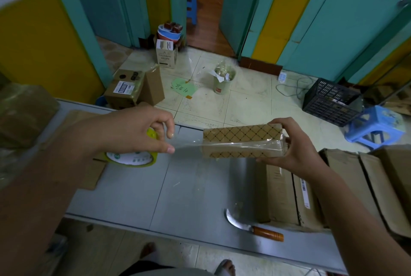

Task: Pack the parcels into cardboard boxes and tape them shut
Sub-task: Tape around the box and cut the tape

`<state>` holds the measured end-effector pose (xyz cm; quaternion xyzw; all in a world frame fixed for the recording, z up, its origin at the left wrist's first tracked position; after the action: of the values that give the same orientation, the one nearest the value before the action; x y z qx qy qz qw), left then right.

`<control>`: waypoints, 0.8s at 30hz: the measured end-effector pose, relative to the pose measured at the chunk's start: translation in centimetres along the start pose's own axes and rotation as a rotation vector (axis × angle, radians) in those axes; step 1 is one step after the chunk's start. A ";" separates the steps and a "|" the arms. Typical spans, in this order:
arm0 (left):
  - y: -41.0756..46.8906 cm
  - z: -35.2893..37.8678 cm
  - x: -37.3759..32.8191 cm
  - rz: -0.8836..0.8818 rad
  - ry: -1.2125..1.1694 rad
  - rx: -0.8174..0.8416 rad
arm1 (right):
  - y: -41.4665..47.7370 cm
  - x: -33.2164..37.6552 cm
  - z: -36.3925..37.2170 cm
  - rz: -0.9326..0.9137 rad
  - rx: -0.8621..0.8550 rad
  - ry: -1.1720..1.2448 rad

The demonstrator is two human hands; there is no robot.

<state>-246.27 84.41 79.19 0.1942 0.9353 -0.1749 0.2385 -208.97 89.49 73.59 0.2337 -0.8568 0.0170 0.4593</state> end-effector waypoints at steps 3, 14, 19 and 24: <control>0.2 -0.1 0.1 -0.011 0.024 -0.013 | -0.1 0.6 0.0 -0.011 -0.024 0.040; 0.3 -0.2 0.1 0.035 0.040 -0.009 | -0.3 1.6 -0.1 -0.016 -0.022 0.102; 0.8 0.7 0.8 0.022 -0.025 0.001 | -0.8 2.4 -0.2 -0.014 -0.045 0.193; 1.0 1.2 1.0 0.033 -0.075 0.023 | -1.1 3.1 -0.4 -0.033 -0.067 0.266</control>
<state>-246.21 85.02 77.40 0.2056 0.9203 -0.1890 0.2739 -209.63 87.38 76.06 0.2282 -0.7845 0.0117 0.5765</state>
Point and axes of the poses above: each hand's wrist, its own y-axis towards the middle knuckle, its own z-axis out of the palm, x = y × z, the point moved 5 cm from there along y, towards the middle knuckle, and after that the axes turned 13 degrees about y, right-handed, at the moved point
